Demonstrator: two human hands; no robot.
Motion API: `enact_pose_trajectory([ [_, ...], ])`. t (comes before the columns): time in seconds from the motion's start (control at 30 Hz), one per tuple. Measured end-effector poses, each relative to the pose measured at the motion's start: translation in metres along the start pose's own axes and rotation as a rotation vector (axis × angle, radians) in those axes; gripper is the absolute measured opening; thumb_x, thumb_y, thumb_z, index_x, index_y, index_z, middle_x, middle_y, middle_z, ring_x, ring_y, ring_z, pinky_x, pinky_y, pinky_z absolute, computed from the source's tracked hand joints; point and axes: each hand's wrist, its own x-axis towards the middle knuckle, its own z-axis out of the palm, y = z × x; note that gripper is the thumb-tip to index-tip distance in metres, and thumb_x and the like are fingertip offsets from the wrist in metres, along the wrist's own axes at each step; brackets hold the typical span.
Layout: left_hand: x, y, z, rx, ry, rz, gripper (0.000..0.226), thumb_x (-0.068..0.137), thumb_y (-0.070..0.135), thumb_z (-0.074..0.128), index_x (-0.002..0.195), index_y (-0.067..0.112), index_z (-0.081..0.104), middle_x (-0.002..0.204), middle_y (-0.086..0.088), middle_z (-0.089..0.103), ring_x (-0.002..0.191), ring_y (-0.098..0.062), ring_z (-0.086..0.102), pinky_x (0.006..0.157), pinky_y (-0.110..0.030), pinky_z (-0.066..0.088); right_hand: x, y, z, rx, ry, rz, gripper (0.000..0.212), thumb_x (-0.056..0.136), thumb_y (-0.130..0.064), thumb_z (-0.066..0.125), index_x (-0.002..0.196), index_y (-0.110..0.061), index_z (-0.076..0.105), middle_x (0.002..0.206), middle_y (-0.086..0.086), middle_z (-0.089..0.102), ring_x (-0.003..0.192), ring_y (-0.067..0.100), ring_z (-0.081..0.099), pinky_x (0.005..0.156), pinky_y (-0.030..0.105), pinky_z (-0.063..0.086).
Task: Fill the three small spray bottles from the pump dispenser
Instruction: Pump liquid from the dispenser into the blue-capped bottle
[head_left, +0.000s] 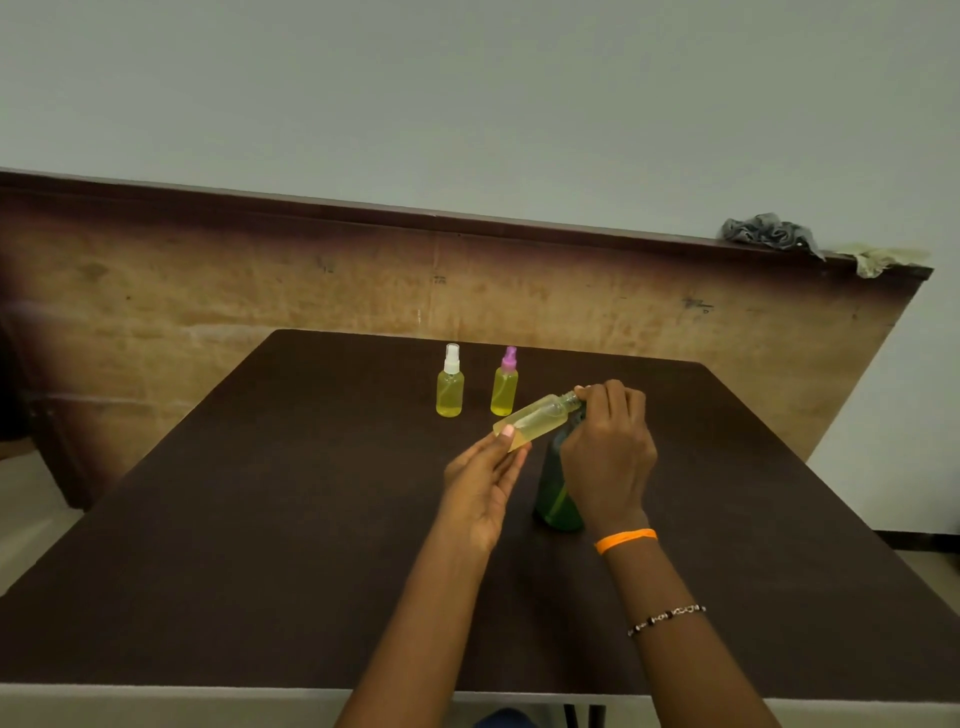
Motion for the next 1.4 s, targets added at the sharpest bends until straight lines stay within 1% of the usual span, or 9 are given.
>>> enact_pose_trajectory([
  [0.2, -0.002, 0.001, 0.003, 0.013, -0.006, 0.005, 0.018, 0.085, 0.0, 0.061, 0.102, -0.002, 0.06, 0.097, -0.015, 0.066, 0.097, -0.023, 0.064, 0.076, -0.024, 0.055, 0.013, 0.004, -0.011, 0.086, -0.069, -0.025, 0.015, 0.07, 0.005, 0.064, 0.083, -0.002, 0.063, 0.081, 0.011, 0.059, 0.081, 0.031, 0.052, 0.053, 0.037, 0.048],
  [0.33, 0.002, -0.003, 0.0, 0.014, -0.001, 0.015, 0.016, 0.085, 0.0, 0.06, 0.1, -0.002, 0.061, 0.093, -0.015, 0.068, 0.097, -0.024, 0.064, 0.076, -0.025, 0.055, -0.01, 0.006, -0.001, 0.107, -0.002, -0.003, 0.033, 0.07, 0.008, 0.059, 0.101, -0.003, 0.064, 0.093, 0.011, 0.06, 0.089, 0.023, 0.046, 0.057, 0.034, 0.05],
  [0.4, 0.003, -0.004, -0.002, 0.014, -0.003, 0.009, 0.012, 0.084, 0.0, 0.061, 0.096, 0.0, 0.062, 0.094, -0.016, 0.068, 0.096, -0.024, 0.065, 0.075, -0.024, 0.056, -0.014, 0.008, 0.003, 0.101, 0.008, -0.014, 0.038, 0.068, 0.009, 0.061, 0.104, -0.002, 0.064, 0.096, 0.011, 0.061, 0.091, 0.021, 0.044, 0.058, 0.033, 0.051],
  [0.5, 0.002, -0.003, -0.004, 0.005, -0.012, 0.002, 0.015, 0.084, 0.001, 0.061, 0.098, -0.001, 0.061, 0.1, -0.017, 0.067, 0.099, -0.025, 0.064, 0.075, -0.025, 0.056, -0.011, 0.007, 0.001, 0.095, -0.022, -0.003, 0.036, 0.066, 0.009, 0.068, 0.101, -0.002, 0.064, 0.093, 0.01, 0.061, 0.09, 0.023, 0.046, 0.057, 0.034, 0.05],
  [0.67, 0.0, 0.001, 0.002, 0.009, -0.027, 0.011, 0.014, 0.084, -0.001, 0.061, 0.098, -0.002, 0.061, 0.098, -0.017, 0.067, 0.099, -0.025, 0.064, 0.074, -0.024, 0.055, 0.006, 0.007, -0.013, 0.055, -0.079, -0.049, 0.027, 0.066, 0.006, 0.066, 0.092, -0.001, 0.066, 0.087, 0.011, 0.062, 0.086, 0.03, 0.052, 0.059, 0.038, 0.051],
  [0.97, 0.004, -0.003, -0.003, 0.002, -0.011, -0.015, 0.013, 0.084, 0.001, 0.061, 0.097, 0.0, 0.062, 0.098, -0.017, 0.068, 0.099, -0.025, 0.064, 0.076, -0.026, 0.055, -0.011, 0.008, 0.003, 0.092, -0.013, -0.007, 0.04, 0.063, 0.013, 0.067, 0.101, -0.001, 0.064, 0.09, 0.01, 0.06, 0.085, 0.021, 0.043, 0.053, 0.033, 0.048],
  [1.13, 0.001, -0.001, -0.001, 0.004, -0.034, 0.002, 0.018, 0.084, 0.001, 0.061, 0.102, -0.002, 0.061, 0.098, -0.016, 0.068, 0.101, -0.025, 0.064, 0.078, -0.025, 0.055, 0.004, 0.005, -0.013, 0.099, -0.086, -0.038, 0.029, 0.067, 0.008, 0.058, 0.095, 0.002, 0.065, 0.088, 0.014, 0.06, 0.085, 0.031, 0.053, 0.056, 0.037, 0.05],
  [1.27, 0.004, -0.003, -0.001, -0.007, -0.027, 0.01, 0.02, 0.084, 0.001, 0.061, 0.104, -0.003, 0.061, 0.1, -0.016, 0.068, 0.103, -0.024, 0.063, 0.078, -0.025, 0.055, 0.001, 0.005, -0.008, 0.157, -0.11, -0.006, 0.036, 0.066, 0.015, 0.06, 0.101, 0.006, 0.064, 0.095, 0.017, 0.06, 0.09, 0.033, 0.057, 0.062, 0.038, 0.053],
  [1.4, 0.008, -0.006, -0.005, 0.008, -0.013, 0.009, 0.015, 0.084, 0.002, 0.062, 0.098, 0.0, 0.062, 0.099, -0.016, 0.068, 0.101, -0.024, 0.064, 0.078, -0.023, 0.056, -0.009, 0.004, 0.002, 0.123, -0.075, -0.024, 0.031, 0.07, 0.014, 0.065, 0.1, 0.007, 0.062, 0.092, 0.017, 0.058, 0.08, 0.031, 0.058, 0.054, 0.037, 0.053],
])
